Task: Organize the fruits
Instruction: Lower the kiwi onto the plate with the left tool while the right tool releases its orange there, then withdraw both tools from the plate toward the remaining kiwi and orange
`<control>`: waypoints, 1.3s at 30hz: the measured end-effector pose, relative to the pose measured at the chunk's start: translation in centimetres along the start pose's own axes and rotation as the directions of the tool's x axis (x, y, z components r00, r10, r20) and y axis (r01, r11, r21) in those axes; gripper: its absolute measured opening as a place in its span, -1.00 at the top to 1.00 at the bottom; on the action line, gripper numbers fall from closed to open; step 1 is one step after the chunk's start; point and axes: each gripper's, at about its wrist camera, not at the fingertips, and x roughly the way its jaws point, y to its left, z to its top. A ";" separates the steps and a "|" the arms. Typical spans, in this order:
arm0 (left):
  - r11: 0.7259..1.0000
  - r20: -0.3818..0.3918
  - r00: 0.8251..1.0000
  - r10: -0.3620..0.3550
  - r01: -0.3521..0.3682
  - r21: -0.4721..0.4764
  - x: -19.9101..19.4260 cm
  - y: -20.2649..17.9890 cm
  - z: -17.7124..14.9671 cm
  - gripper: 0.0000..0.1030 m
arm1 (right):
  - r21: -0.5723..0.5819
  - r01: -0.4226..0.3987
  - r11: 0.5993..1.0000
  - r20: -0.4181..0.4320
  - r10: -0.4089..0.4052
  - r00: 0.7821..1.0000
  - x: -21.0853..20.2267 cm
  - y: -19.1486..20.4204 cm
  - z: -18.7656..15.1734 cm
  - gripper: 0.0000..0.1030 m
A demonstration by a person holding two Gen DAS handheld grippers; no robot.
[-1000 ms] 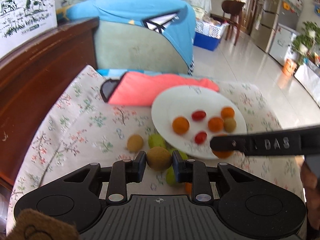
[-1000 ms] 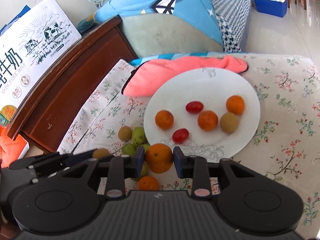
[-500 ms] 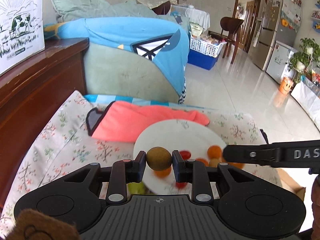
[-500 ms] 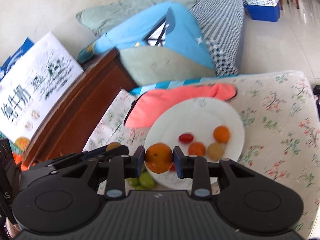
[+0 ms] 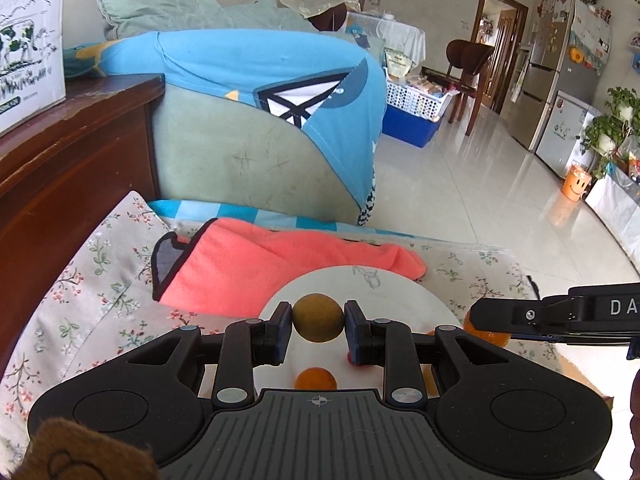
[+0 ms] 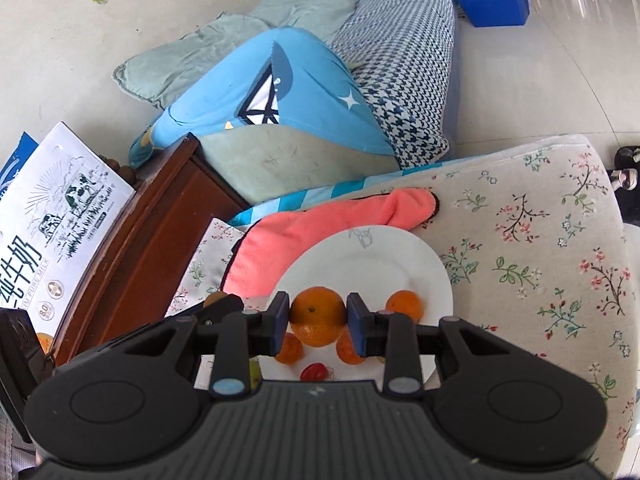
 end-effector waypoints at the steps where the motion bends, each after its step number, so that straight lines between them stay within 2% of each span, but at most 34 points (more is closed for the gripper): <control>1: 1.000 -0.008 1.000 0.001 -0.001 -0.001 0.4 0.0 0.0 0.50 | 0.002 0.006 1.000 -0.001 -0.006 1.000 0.4 -0.1 0.1 0.39; 10: 1.000 -0.077 0.997 0.015 -0.017 -0.014 4.1 0.1 -0.6 0.50 | 0.026 0.031 0.999 -0.045 -0.030 0.999 4.0 -1.1 0.2 0.39; 21: 0.999 -0.086 0.996 0.018 -0.022 -0.042 4.6 0.2 -0.6 0.46 | 0.050 0.056 0.997 -0.058 -0.053 0.997 6.1 -1.7 0.1 0.35; 33: 0.992 -0.046 0.996 0.076 -0.080 -0.099 2.4 1.1 0.9 -0.19 | 0.034 0.034 0.999 -0.030 -0.033 0.999 5.3 -0.9 0.4 0.33; 39: 0.984 -0.031 0.994 0.103 -0.107 -0.143 0.7 2.3 1.8 -0.23 | 0.032 0.032 0.999 -0.023 -0.031 0.999 4.7 -0.8 0.4 0.32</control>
